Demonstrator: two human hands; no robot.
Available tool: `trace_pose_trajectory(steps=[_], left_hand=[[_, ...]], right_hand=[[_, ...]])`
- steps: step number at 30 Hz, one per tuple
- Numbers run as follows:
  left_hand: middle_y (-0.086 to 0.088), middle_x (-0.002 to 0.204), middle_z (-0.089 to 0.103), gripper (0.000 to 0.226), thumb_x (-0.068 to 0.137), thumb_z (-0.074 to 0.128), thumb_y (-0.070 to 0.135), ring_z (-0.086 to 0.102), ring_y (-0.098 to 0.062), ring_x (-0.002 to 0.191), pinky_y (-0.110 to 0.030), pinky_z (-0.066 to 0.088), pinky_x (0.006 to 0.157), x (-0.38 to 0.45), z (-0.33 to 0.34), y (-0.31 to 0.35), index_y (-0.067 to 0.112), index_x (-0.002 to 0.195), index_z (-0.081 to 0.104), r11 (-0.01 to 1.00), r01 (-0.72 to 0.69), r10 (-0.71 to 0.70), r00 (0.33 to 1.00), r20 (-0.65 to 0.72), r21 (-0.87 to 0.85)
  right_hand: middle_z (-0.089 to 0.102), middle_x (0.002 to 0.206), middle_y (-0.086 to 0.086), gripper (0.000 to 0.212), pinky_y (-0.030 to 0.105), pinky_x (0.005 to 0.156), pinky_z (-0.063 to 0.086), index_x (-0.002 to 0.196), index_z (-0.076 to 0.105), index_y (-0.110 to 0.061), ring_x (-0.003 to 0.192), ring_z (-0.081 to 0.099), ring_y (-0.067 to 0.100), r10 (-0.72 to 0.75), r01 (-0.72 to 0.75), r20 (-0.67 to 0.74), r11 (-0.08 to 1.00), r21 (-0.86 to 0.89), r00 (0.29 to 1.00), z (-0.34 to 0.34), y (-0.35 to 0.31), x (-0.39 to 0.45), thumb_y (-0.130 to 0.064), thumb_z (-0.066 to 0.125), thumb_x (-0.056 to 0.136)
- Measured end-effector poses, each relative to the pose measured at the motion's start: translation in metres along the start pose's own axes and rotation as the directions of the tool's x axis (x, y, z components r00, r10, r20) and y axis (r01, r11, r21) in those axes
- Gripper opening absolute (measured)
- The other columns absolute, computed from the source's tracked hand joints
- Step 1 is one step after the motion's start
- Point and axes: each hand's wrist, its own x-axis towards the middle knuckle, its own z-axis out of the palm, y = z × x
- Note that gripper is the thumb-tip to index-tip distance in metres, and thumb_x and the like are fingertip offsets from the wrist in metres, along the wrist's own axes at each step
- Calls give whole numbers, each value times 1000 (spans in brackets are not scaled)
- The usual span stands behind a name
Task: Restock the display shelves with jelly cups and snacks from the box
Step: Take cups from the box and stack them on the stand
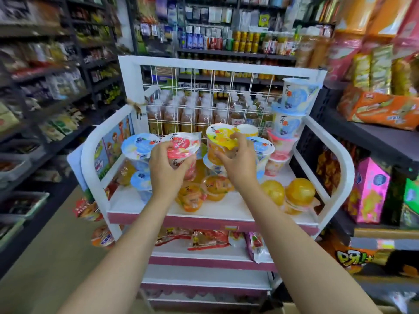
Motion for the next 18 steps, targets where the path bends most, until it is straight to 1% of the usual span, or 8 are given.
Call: trace_pose_trajectory(steps=[2, 4, 6, 7, 8, 10, 13, 18], left_hand=[[-13, 147, 36, 51, 92, 69, 37, 34, -30, 137, -47, 38, 109, 5, 5, -13, 17, 136, 51, 992, -33, 25, 997, 72, 119], [-17, 156, 22, 47, 97, 62, 31, 21, -33, 145, -49, 34, 115, 5, 9, -22, 17, 140, 50, 979, -83, 68, 994, 88, 187], [-17, 161, 14, 43, 99, 58, 27, 15, -38, 149, -52, 33, 114, 1, 10, -29, 19, 141, 51, 939, -162, 139, 986, 96, 303], [-17, 162, 15, 44, 99, 57, 29, 17, -42, 148, -54, 34, 112, -1, 11, -33, 20, 142, 50, 896, -206, 179, 978, 106, 393], [-16, 161, 20, 46, 99, 55, 33, 21, -45, 145, -57, 34, 111, -3, 10, -37, 22, 143, 49, 845, -241, 208, 971, 121, 478], [-14, 159, 29, 51, 98, 49, 43, 27, -47, 142, -60, 31, 112, -4, 9, -40, 22, 145, 44, 798, -255, 206, 967, 151, 547], [-16, 157, 31, 55, 100, 42, 47, 27, -46, 142, -59, 27, 116, 3, 12, -43, 22, 149, 36, 814, -234, 152, 969, 195, 531], [-13, 160, 25, 59, 101, 39, 50, 22, -40, 146, -55, 26, 116, 12, 10, -39, 26, 154, 27, 809, -210, 71, 962, 263, 549]], right_hand=[[45, 123, 13, 45, 35, 79, 46, 128, 54, -18, 93, 59, 29, 13, -6, 57, 992, -124, 998, 14, 8, 7, -36, 71, 91], [49, 122, 16, 39, 40, 72, 49, 132, 54, -18, 95, 60, 37, 14, 5, 81, 974, -226, 997, 25, 17, 8, -35, 60, 98], [63, 102, 16, 40, 38, 60, 43, 137, 48, -18, 87, 64, 37, 8, 18, 97, 964, -265, 995, 30, 21, 7, -36, 53, 101], [66, 92, 15, 43, 37, 56, 40, 139, 45, -20, 83, 65, 36, 14, 15, 111, 965, -261, 994, 33, 22, 6, -39, 52, 101], [68, 91, 14, 47, 36, 55, 39, 142, 40, -22, 82, 65, 35, 19, 13, 128, 969, -246, 992, 36, 24, 6, -43, 51, 101], [65, 109, 16, 57, 36, 60, 41, 148, 30, -29, 90, 64, 35, 11, 25, 166, 976, -216, 986, 41, 27, 5, -50, 49, 99], [55, 134, 17, 61, 41, 70, 49, 153, 22, -31, 104, 61, 35, 17, 19, 183, 980, -197, 983, 46, 31, 8, -53, 44, 100], [51, 139, 16, 65, 37, 63, 45, 155, 14, -33, 102, 62, 34, 42, 18, 203, 957, -288, 978, 46, 30, 12, -55, 40, 100]])
